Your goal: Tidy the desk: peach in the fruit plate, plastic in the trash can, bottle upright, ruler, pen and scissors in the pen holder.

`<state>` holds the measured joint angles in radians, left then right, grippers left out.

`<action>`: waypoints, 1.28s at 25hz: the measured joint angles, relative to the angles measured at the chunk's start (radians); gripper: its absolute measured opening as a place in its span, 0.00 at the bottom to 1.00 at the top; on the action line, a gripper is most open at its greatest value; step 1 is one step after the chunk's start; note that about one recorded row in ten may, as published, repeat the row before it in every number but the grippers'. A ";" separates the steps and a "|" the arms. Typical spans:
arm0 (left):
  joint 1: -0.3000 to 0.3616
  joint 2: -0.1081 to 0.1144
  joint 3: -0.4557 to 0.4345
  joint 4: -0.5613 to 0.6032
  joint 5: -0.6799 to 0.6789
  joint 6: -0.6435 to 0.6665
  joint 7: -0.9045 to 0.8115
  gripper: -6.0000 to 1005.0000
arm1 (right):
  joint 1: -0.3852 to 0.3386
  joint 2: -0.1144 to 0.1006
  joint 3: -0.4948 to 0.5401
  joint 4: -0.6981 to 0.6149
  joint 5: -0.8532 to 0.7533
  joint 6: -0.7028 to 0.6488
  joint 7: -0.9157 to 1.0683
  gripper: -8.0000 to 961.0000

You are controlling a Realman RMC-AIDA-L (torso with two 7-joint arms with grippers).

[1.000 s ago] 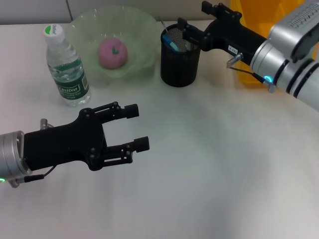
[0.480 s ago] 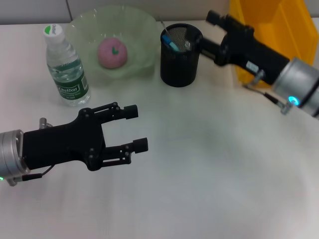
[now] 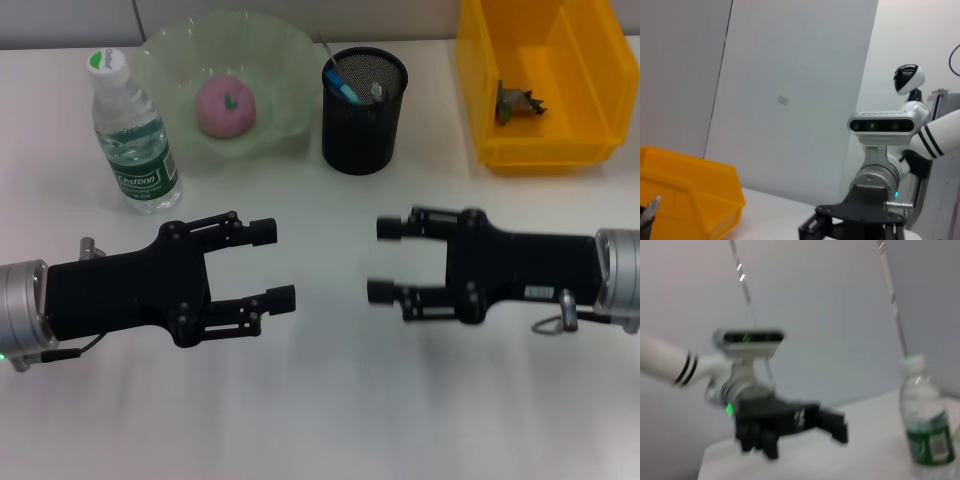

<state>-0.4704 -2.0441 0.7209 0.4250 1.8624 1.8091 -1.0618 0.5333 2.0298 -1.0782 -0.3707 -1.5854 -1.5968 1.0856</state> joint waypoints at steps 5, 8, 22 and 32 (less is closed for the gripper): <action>-0.002 0.015 0.000 0.000 0.031 -0.011 -0.002 0.77 | -0.011 -0.003 0.001 -0.045 -0.097 -0.010 -0.014 0.80; -0.002 0.019 0.000 -0.001 0.052 -0.036 -0.001 0.77 | -0.015 -0.001 0.001 -0.062 -0.117 -0.015 -0.014 0.80; 0.000 0.020 0.014 -0.003 0.063 -0.071 0.007 0.77 | -0.011 -0.005 0.012 -0.065 -0.124 -0.011 -0.026 0.80; -0.006 0.019 0.034 0.000 0.063 -0.077 0.001 0.77 | -0.009 -0.005 0.012 -0.065 -0.125 -0.011 -0.026 0.80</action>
<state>-0.4761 -2.0248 0.7550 0.4245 1.9252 1.7323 -1.0604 0.5243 2.0248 -1.0661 -0.4357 -1.7105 -1.6075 1.0599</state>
